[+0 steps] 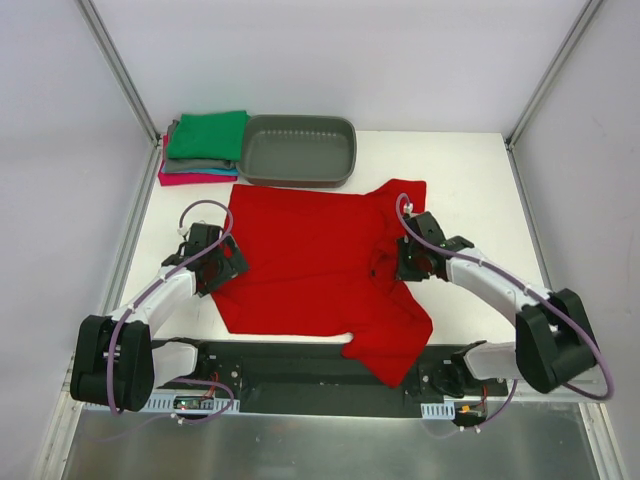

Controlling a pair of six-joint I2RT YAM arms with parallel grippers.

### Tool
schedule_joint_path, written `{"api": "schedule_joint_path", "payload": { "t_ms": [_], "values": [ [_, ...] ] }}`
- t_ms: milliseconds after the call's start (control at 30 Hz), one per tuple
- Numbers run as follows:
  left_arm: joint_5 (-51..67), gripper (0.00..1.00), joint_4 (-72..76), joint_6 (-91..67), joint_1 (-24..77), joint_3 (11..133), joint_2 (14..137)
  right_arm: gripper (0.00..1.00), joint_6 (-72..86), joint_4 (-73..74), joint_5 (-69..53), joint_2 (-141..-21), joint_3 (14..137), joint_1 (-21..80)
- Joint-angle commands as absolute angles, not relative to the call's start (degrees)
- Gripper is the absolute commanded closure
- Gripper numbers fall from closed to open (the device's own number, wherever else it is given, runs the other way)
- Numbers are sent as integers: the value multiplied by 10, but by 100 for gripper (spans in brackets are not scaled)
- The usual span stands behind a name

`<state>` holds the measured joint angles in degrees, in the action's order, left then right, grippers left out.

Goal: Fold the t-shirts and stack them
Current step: Flatten out the tshirt

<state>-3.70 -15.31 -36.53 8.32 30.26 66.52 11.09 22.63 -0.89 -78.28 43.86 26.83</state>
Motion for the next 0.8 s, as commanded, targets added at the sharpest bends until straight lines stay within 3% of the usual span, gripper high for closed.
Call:
{"api": "schedule_joint_path", "payload": {
  "t_ms": [0,133,233,400,767],
  "values": [
    [-49,1,-165,-355,88,307,677,81,121,271,37,-714,431,301],
    [-50,1,-166,-355,88,305,674,87,133,281,40,-691,411,316],
    [-49,1,-165,-355,87,305,675,74,128,283,53,-686,404,318],
    [-48,1,-165,-356,88,306,681,68,110,279,90,-701,413,318],
    [-52,1,-165,-353,88,308,695,64,111,210,6,-745,414,318]
  ]
}}
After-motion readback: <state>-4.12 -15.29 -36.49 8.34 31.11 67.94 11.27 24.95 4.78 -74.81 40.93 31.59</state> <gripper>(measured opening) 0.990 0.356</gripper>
